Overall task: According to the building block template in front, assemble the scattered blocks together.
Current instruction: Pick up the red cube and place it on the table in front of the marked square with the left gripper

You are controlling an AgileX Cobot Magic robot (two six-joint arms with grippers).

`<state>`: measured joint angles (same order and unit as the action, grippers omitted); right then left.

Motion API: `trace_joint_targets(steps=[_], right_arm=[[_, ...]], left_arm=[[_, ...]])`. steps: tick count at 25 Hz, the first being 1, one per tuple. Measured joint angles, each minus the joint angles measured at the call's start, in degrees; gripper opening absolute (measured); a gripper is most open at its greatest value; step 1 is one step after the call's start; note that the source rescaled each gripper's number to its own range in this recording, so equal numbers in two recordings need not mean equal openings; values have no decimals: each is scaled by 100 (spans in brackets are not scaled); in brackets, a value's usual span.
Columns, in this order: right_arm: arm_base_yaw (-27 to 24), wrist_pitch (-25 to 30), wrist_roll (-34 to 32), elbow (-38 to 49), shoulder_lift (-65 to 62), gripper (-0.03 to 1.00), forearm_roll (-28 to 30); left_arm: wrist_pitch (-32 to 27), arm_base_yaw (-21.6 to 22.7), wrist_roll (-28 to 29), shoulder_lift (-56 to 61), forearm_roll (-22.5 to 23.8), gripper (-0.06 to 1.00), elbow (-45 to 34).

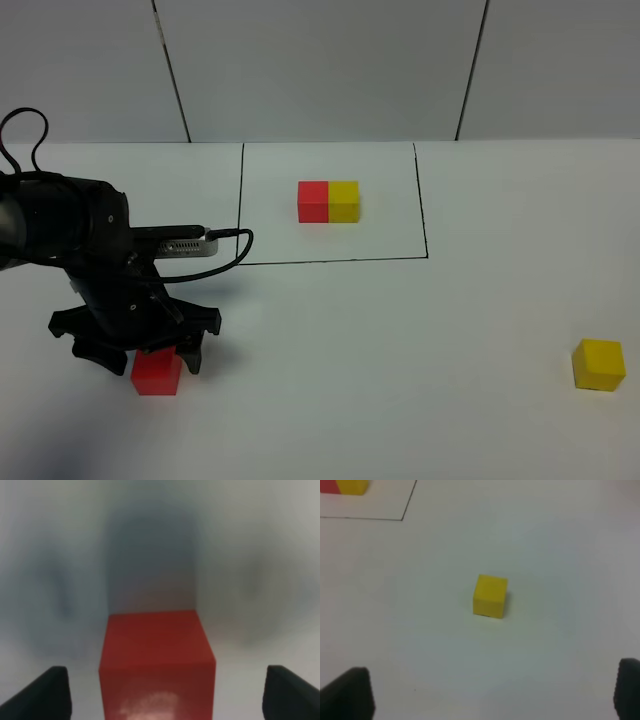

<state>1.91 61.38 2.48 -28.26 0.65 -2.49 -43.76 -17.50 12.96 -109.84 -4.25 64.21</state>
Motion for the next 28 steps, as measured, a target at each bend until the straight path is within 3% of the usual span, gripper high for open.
trace_joint_targets(steps=[7, 12, 15, 18, 23, 28], right_arm=[[0, 0, 0, 0, 0, 92, 0], [0, 0, -16, 0, 0, 88, 0], [0, 0, -16, 0, 0, 87, 0], [0, 0, -18, 0, 0, 85, 0], [0, 0, -18, 0, 0, 82, 0], [0, 0, -18, 0, 0, 82, 0]], left_arm=[[32, 0, -5, -73, -7, 45, -106], [341, 0, -19, -144, 105, 0, -129], [365, 0, -40, -144, 126, 1, -129], [198, 0, -492, -148, 164, 1, 62], [-400, -40, -1995, -148, 162, 1, 1031], [-699, -490, -3752, -377, 180, 1, 2083]])
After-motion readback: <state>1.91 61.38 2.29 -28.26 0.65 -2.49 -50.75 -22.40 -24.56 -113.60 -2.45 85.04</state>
